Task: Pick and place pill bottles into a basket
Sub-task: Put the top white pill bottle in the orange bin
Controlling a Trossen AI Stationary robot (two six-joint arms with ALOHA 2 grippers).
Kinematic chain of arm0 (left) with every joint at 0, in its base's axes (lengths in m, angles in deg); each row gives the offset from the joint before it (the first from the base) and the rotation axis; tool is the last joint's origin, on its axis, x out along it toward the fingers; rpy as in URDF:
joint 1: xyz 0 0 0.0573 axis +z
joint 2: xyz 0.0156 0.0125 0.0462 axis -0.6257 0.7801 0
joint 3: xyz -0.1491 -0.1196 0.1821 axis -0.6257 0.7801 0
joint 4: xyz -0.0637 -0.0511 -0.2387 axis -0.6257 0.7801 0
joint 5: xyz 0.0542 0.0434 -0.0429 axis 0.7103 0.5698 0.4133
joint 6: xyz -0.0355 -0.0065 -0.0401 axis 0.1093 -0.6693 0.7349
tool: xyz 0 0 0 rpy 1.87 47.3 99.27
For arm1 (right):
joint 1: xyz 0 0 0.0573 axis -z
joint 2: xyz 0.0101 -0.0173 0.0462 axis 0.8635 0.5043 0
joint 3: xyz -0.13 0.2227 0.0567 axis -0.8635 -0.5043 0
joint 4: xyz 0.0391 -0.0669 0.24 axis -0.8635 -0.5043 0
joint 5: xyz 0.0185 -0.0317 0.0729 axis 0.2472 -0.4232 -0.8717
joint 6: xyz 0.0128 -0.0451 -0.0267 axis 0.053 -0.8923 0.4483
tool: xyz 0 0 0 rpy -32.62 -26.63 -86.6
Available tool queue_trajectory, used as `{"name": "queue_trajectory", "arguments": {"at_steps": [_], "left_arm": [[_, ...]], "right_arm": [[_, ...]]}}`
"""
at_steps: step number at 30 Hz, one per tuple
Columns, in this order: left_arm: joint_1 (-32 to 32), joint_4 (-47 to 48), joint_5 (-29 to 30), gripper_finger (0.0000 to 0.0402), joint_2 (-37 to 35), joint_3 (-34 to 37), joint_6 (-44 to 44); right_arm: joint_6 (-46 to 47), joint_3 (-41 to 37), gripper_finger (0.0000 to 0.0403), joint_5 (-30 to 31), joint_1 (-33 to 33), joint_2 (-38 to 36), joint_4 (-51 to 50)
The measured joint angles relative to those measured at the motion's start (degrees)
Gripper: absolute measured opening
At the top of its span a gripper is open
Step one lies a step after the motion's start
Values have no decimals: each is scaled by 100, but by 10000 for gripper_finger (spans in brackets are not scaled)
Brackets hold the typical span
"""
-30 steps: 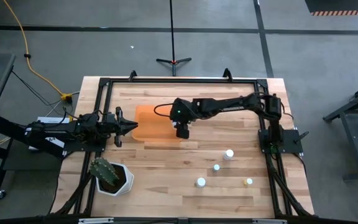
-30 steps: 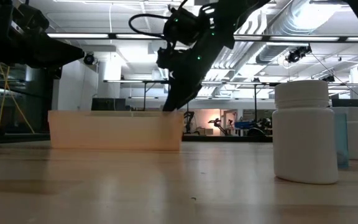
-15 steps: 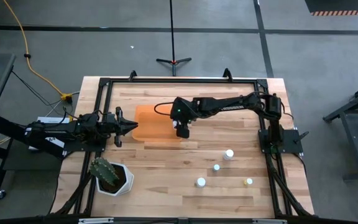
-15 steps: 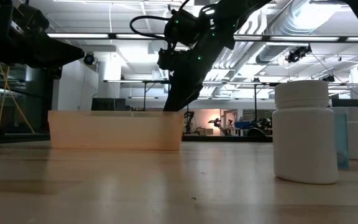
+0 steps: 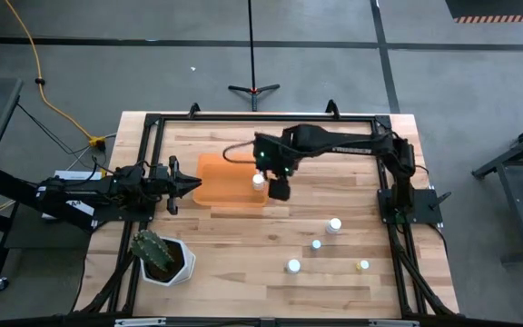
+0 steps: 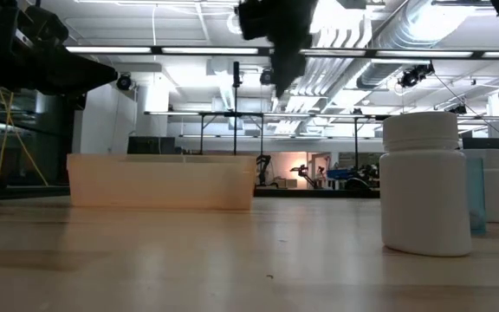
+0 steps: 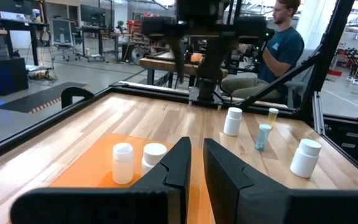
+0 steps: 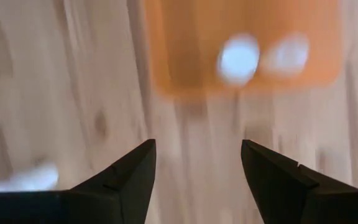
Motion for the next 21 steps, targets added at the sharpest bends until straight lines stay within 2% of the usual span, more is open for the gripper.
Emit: {"name": "queue_trajectory", "arguments": {"at_steps": [4, 10, 15, 18, 21], "left_arm": [[1, 2, -4, 79, 0, 1, 0], [2, 2, -7, 79, 0, 0, 0], [0, 3, -9, 79, 2, 2, 0], [0, 2, -31, 79, 2, 2, 2], [2, 3, -31, 79, 2, 2, 2]], "right_arm": [[722, 33, 225, 383, -481, 0, -1040], [1776, -580, 215, 353, -1225, -16, -1793], [2126, -1524, 204, 25, -1695, -498, -1501], [2348, -2218, 200, 487, -1939, -917, -1202], [2397, -2684, 200, 907, -1881, -1230, -1074]]}}
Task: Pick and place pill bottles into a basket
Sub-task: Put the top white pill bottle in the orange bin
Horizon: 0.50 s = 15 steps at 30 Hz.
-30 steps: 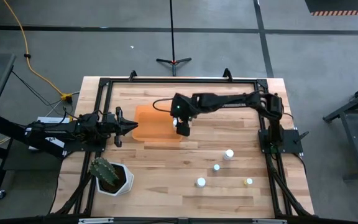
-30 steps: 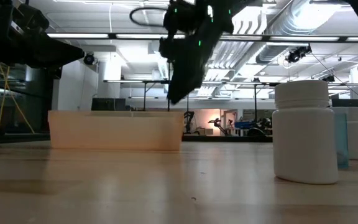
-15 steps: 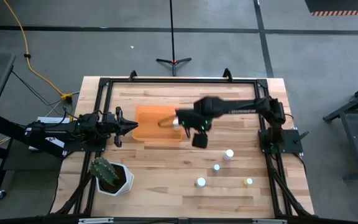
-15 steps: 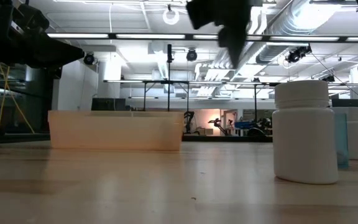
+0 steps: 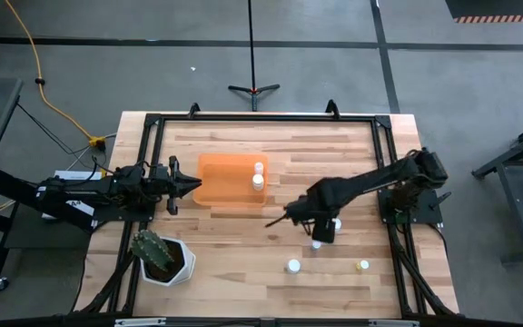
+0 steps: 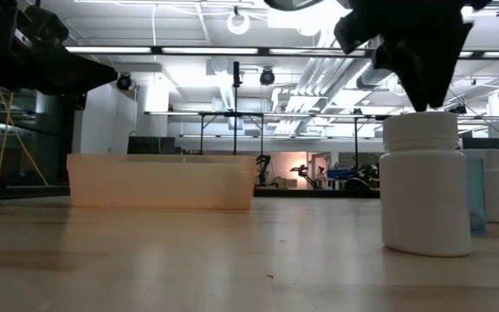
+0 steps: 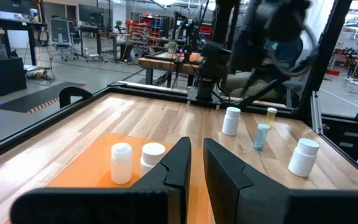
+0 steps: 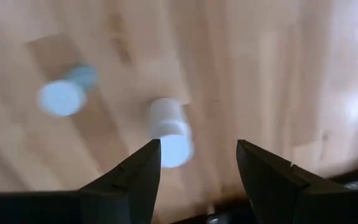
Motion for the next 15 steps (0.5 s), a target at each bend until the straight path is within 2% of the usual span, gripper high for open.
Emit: {"name": "queue_trajectory", "arguments": {"at_steps": [7, 12, 15], "left_arm": [[1, -1, 20, 79, 0, -2, 0], [0, -3, 28, 79, 0, -2, 8], [1, -3, 31, 79, 0, -1, 59]], "right_arm": [[559, -448, 200, -371, 569, -114, 192], [2141, -675, 207, -585, 599, -114, 382], [3079, -614, 210, -626, 161, -144, 234]]}}
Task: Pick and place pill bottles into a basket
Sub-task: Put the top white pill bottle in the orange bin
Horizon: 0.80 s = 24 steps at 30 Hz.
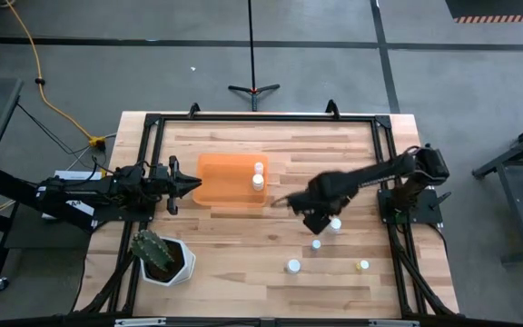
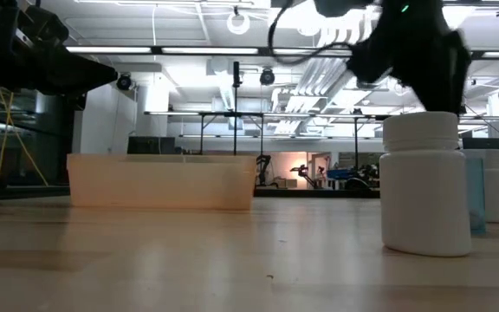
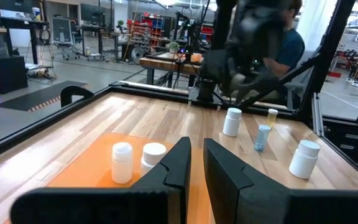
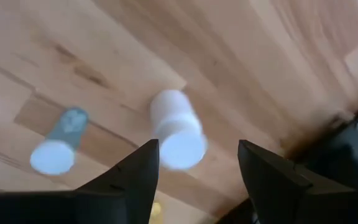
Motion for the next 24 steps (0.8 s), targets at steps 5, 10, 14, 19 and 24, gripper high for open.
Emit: {"name": "queue_trajectory", "arguments": {"at_steps": [5, 10, 14, 19, 24], "left_arm": [[-1, -2, 2, 79, 0, -1, 2], [0, -2, 4, 79, 0, 1, 2], [0, -2, 7, 79, 0, 0, -2], [-1, -1, 17, 79, 0, -1, -12], [0, -1, 17, 79, 0, 0, -15]], "right_arm": [[1321, 52, 206, 1452, -1114, -225, -34], [1956, 18, 197, 2071, -1530, -394, -64], [2049, 16, 204, 1772, -1353, -410, 77], [2073, 15, 240, 1368, -1192, -407, 297], [2134, -180, 268, 1167, -1217, -407, 321]]}}
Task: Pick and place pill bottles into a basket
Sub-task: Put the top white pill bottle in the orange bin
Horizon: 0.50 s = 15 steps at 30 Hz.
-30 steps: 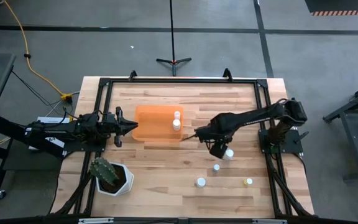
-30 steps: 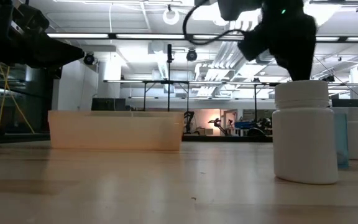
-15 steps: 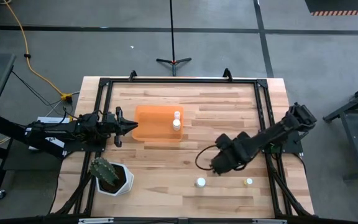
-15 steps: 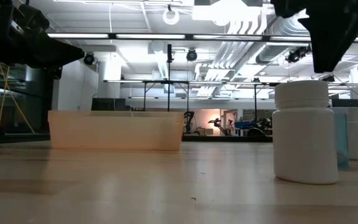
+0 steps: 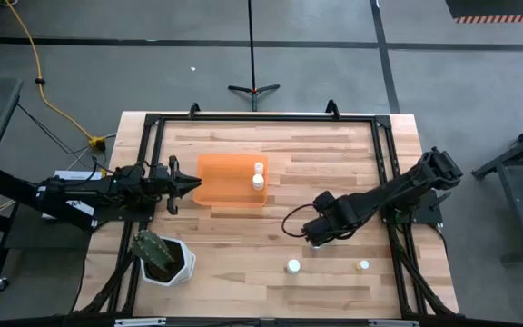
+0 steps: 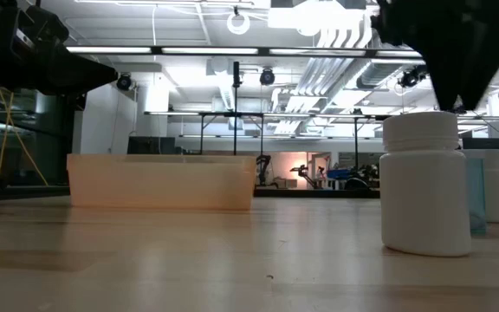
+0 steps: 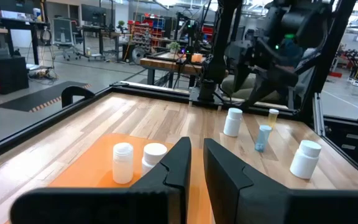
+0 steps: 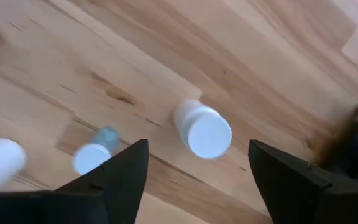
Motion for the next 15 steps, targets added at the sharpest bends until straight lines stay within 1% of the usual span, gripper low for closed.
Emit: {"name": "queue_trajectory", "arguments": {"at_steps": [5, 11, 15], "left_arm": [[0, -1, -1, 79, 0, -1, -2], [0, 1, -1, 79, 0, -1, -2], [-1, 0, -1, 79, -1, -1, -2]], "right_arm": [[129, -695, 272, -338, -27, 2, 221], [21, -1167, 269, -199, -13, 2, 868], [-54, -1438, 269, -345, -13, 2, 1492]]}}
